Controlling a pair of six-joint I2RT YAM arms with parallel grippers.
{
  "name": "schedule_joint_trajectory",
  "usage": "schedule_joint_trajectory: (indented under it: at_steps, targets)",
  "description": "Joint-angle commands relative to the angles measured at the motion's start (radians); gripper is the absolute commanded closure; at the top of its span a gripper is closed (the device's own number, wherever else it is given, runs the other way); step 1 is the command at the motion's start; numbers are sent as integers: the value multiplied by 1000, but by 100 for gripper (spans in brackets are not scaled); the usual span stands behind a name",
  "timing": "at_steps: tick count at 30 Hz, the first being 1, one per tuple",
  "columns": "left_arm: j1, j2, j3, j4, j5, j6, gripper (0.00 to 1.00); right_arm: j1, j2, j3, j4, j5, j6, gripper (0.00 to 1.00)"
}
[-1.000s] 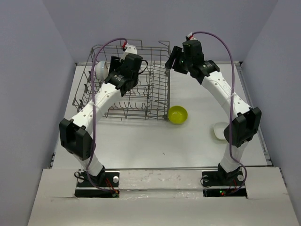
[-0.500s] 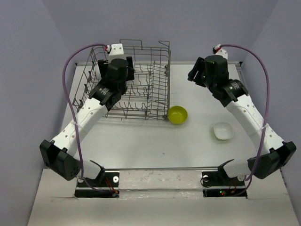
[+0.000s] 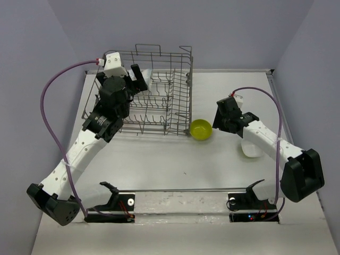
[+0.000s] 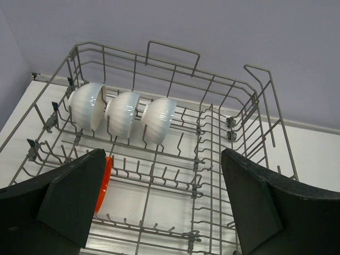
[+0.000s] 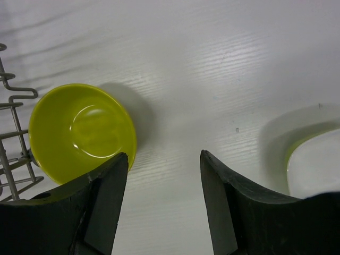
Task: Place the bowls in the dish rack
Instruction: Pick up the bowl from the center of the board.
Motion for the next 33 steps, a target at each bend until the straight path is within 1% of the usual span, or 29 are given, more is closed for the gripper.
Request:
schedule_joint_trajectory:
  at_steps: [1, 7, 14, 31, 33]
  targets:
    - [-6, -30, -1, 50, 0, -34, 1, -6, 12, -31, 120, -17, 22, 38]
    - [-6, -36, -7, 42, 35, -45, 1, -6, 55, -63, 180, -46, 31, 38]
    - [-4, -16, -25, 39, 58, -78, 1, -6, 87, -60, 189, -49, 27, 38]
    - [-6, 2, -59, 54, 78, -62, 1, -6, 184, -19, 217, -97, 18, 39]
    - [-6, 7, -59, 54, 81, -60, 1, -6, 191, -20, 220, -100, 21, 42]
